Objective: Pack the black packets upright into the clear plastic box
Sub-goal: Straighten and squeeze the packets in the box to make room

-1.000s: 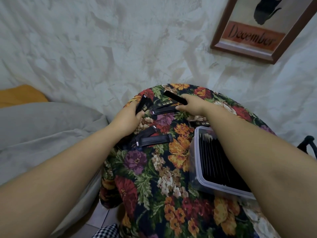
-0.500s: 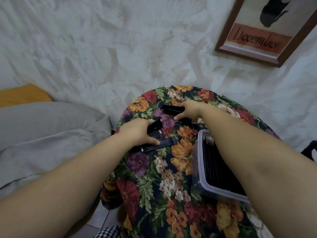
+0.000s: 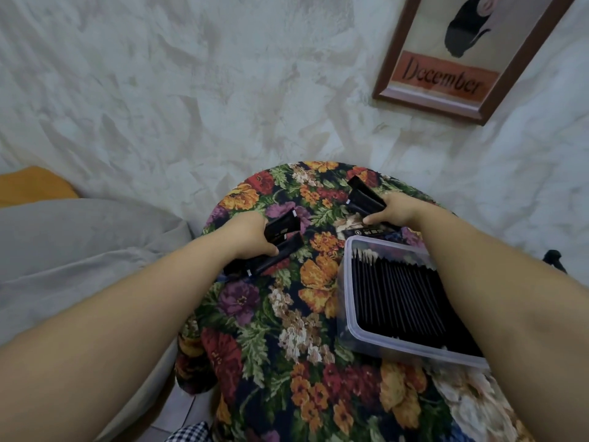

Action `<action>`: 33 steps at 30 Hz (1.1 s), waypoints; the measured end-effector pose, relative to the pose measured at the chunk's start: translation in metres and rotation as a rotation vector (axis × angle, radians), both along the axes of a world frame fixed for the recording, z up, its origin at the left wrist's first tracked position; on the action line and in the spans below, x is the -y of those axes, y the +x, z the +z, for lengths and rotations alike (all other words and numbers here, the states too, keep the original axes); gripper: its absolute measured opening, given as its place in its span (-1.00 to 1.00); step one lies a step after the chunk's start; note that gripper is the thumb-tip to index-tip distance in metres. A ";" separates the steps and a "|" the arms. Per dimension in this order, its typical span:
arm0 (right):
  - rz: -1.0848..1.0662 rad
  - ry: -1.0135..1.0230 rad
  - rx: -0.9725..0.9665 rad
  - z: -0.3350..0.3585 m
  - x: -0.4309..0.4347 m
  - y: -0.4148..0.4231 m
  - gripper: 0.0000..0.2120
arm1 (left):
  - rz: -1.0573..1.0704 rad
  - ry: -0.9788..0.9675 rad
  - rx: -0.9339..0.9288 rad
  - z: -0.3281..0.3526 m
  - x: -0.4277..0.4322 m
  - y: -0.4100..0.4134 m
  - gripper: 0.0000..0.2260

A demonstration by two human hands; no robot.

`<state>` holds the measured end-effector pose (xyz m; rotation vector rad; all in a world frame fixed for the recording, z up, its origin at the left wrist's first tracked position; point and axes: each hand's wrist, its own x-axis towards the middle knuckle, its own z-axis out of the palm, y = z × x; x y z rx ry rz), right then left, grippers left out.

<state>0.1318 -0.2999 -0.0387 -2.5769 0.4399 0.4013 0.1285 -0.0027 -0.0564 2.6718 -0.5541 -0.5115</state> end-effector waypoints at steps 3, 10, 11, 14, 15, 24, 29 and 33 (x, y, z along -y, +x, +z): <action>0.028 -0.130 -0.074 -0.003 0.010 -0.010 -0.69 | 0.067 -0.107 -0.028 0.000 0.009 0.000 -0.74; 0.086 -0.289 -0.128 -0.015 0.016 -0.006 -0.42 | 0.150 -0.456 -0.084 0.001 0.029 -0.007 -0.69; 0.087 -0.290 -0.142 -0.014 0.015 -0.007 -0.44 | 0.150 -0.478 -0.093 0.002 0.030 -0.009 -0.68; 0.056 -0.290 -0.135 -0.011 0.012 -0.013 -0.55 | 0.162 -0.582 -0.173 0.005 0.032 -0.018 -0.72; 0.044 -0.282 -0.126 -0.010 0.011 -0.016 -0.55 | 0.172 -0.623 -0.207 0.007 0.033 -0.022 -0.75; -0.242 0.174 0.361 0.017 0.028 -0.061 -0.86 | 0.174 -0.690 -0.128 0.021 0.040 -0.057 -0.74; -0.287 -0.019 0.348 0.035 0.035 -0.122 -0.85 | 0.124 -0.568 -0.031 0.025 0.045 -0.088 -0.68; -0.429 0.023 0.537 0.046 0.041 -0.178 -0.76 | 0.108 -0.560 0.020 0.027 0.048 -0.113 -0.62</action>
